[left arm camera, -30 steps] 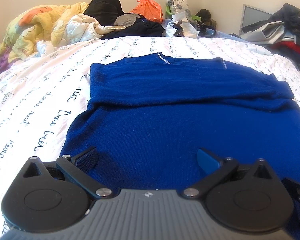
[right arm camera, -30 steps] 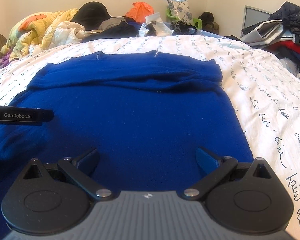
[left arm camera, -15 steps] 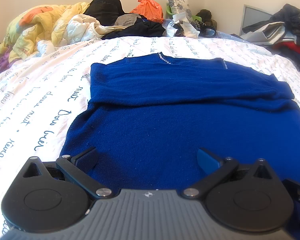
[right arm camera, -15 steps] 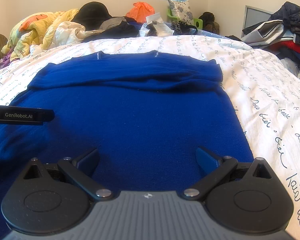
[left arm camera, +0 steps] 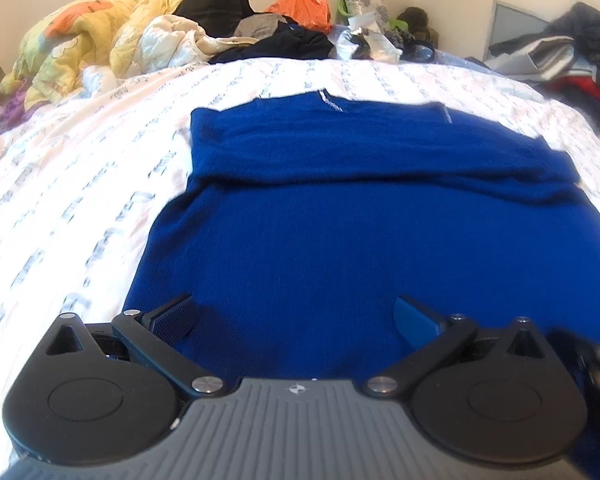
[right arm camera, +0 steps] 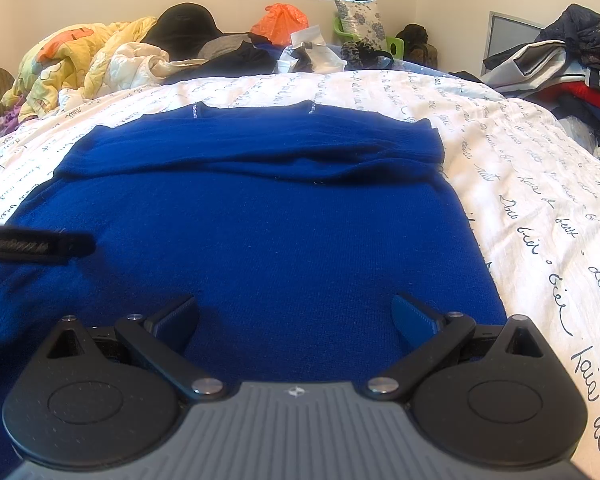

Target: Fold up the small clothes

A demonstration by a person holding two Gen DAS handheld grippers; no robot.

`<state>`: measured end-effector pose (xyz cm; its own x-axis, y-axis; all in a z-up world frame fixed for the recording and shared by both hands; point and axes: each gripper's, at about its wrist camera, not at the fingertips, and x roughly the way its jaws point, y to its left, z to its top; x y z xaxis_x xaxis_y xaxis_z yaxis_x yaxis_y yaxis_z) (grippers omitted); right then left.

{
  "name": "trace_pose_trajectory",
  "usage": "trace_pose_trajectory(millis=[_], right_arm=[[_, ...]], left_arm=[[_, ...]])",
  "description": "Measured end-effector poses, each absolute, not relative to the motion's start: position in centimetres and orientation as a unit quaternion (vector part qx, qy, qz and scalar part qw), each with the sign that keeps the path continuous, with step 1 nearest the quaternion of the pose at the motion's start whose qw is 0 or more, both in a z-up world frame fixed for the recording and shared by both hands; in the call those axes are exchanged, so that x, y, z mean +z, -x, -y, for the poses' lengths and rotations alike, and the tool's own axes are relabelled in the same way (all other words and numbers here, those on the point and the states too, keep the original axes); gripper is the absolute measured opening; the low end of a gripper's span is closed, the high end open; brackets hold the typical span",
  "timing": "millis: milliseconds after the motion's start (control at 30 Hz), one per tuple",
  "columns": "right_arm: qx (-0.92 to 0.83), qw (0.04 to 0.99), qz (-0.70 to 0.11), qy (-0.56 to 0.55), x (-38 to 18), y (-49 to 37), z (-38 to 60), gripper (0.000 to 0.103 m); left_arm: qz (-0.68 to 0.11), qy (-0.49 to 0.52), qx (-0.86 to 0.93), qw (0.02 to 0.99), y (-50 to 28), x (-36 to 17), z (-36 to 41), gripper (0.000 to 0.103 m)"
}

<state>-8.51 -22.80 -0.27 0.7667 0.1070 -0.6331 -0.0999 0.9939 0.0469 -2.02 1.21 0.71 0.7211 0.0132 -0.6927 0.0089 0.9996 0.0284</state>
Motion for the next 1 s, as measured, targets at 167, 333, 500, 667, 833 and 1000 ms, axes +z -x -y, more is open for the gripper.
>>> trace_pose_trajectory(millis=[167,333,500,667,833,1000], right_arm=[[0.07,0.937,-0.342,-0.014,-0.1,9.2,23.5,0.103],[0.093,0.928,-0.36,-0.029,0.5,12.1,24.3,0.103],[0.116,0.927,-0.354,0.043,0.2,16.8,23.7,0.103],[0.155,0.907,-0.39,0.033,1.0,19.8,26.1,0.103],[0.169,0.874,-0.415,-0.187,3.8,20.4,35.3,0.103],[0.178,0.8,-0.471,-0.325,2.1,19.0,42.0,0.103]], left_arm=[[-0.381,-0.023,-0.023,0.924,7.8,0.9,-1.5,0.103],[-0.371,-0.041,-0.044,0.927,14.1,0.5,-2.2,0.103],[-0.364,-0.054,-0.057,0.928,17.7,0.4,-2.4,0.103],[-0.398,-0.028,-0.062,0.915,18.0,1.6,-4.7,0.103],[-0.435,0.124,-0.072,0.889,17.6,2.5,-11.0,0.103],[-0.445,0.314,-0.185,0.818,17.4,1.4,-15.8,0.103]])
